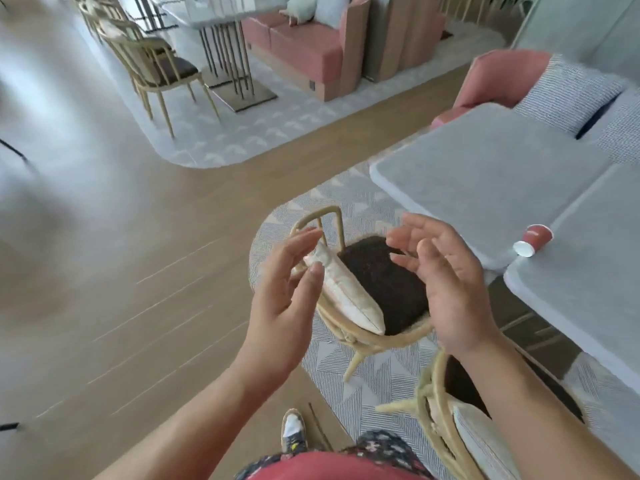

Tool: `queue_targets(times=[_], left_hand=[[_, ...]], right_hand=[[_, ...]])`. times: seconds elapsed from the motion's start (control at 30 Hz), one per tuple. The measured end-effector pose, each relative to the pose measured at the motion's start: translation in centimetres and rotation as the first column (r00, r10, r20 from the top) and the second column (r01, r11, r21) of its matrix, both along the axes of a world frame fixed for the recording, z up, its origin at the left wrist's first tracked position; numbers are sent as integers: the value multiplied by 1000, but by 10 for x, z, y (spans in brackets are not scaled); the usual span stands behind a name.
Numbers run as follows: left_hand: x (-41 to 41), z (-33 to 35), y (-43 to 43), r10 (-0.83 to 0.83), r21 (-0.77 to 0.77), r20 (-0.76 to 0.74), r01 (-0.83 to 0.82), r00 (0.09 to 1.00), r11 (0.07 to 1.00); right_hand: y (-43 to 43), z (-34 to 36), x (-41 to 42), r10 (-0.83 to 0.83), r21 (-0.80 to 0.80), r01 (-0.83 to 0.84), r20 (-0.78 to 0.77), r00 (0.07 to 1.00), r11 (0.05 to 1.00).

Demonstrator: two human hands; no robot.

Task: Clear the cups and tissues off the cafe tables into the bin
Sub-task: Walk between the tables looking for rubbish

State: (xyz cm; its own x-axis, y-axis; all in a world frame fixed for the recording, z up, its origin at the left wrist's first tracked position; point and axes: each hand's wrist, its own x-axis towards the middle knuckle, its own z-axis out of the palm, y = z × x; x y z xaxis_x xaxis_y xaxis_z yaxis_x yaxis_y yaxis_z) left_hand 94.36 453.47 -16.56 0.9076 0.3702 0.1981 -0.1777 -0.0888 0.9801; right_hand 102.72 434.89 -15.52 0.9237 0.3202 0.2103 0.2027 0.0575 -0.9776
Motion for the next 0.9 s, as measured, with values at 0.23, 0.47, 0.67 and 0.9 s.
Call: queue_targets(times=[0.23,0.47,0.67,0.9], left_hand=[[82,-7,-10,-291,13,-39,291,956,957],[160,-9,-74,-532,45,-49,534,845,844],[233,-17,-132,-616,75,-44,618,786,783],[306,-36,-186,-668,100,-90,674,739,732]], right_hand=[[-27,-10,25,-308,-22,308,-32,951,951],[-93,-22,44,-588,-5,589,-57,807,808],[-145,-43,90,-704,6,707,-82,706,708],[-196,-64,162,-777,4,781,-103,622,625]])
